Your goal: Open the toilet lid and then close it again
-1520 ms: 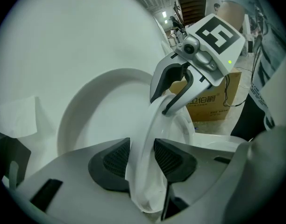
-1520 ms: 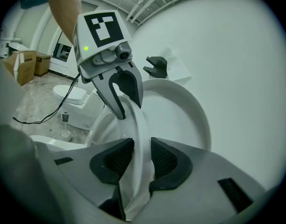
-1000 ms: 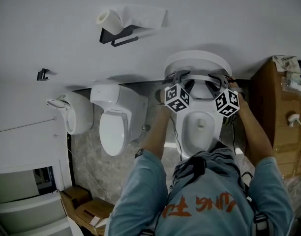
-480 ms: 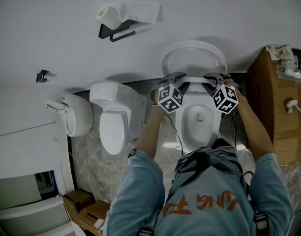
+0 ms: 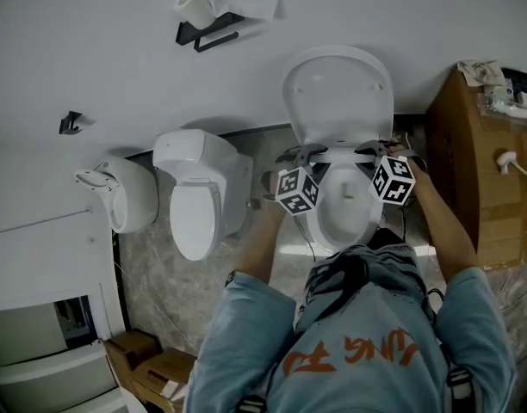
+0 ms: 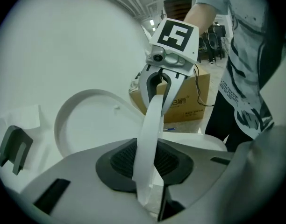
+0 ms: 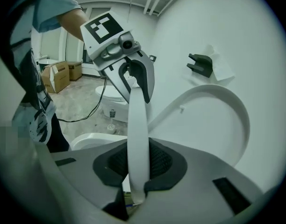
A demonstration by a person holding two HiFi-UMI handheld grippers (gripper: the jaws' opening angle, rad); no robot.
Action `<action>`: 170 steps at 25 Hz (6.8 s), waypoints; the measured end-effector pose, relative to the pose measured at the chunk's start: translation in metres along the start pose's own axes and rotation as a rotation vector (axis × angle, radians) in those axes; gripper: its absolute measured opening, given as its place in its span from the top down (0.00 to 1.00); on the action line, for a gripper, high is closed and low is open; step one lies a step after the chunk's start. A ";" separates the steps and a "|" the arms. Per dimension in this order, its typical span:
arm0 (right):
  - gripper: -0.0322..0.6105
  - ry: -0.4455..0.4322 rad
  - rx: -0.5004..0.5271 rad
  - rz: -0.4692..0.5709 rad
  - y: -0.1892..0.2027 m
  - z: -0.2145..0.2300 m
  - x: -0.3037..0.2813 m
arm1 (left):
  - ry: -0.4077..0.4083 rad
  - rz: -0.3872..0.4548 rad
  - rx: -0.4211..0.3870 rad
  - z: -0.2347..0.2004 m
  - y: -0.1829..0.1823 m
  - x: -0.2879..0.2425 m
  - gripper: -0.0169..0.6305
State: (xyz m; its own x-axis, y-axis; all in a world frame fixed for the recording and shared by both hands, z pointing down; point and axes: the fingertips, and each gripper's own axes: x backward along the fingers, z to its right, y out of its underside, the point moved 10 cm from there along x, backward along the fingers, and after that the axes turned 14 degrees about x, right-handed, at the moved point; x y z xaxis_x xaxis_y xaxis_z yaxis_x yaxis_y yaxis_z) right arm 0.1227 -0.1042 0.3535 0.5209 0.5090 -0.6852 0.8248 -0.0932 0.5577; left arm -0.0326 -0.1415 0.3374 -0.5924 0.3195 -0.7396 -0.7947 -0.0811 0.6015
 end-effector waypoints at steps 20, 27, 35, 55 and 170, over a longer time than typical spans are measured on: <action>0.71 0.019 0.039 -0.243 -0.042 -0.169 -0.008 | 0.136 -0.137 -0.017 0.144 0.077 0.013 0.74; 0.73 -0.112 0.165 -0.324 -0.052 -0.226 -0.020 | 0.195 -0.157 0.022 0.192 0.115 0.006 0.68; 0.72 -0.223 0.211 -0.327 -0.042 -0.274 -0.046 | 0.224 -0.169 0.083 0.237 0.150 -0.009 0.63; 0.68 -0.340 0.277 -0.336 0.022 -0.408 -0.153 | 0.258 -0.300 0.086 0.342 0.259 -0.099 0.59; 0.67 0.520 -0.336 0.151 0.029 0.179 0.036 | -0.284 0.188 0.245 -0.174 -0.097 -0.017 0.71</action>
State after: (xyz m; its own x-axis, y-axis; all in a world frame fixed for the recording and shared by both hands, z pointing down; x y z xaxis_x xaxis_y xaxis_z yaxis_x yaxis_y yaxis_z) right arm 0.2051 -0.2417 0.2615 0.3816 0.8682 -0.3172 0.5923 0.0338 0.8050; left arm 0.0315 -0.3034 0.2397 -0.6368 0.5708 -0.5183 -0.6011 0.0534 0.7974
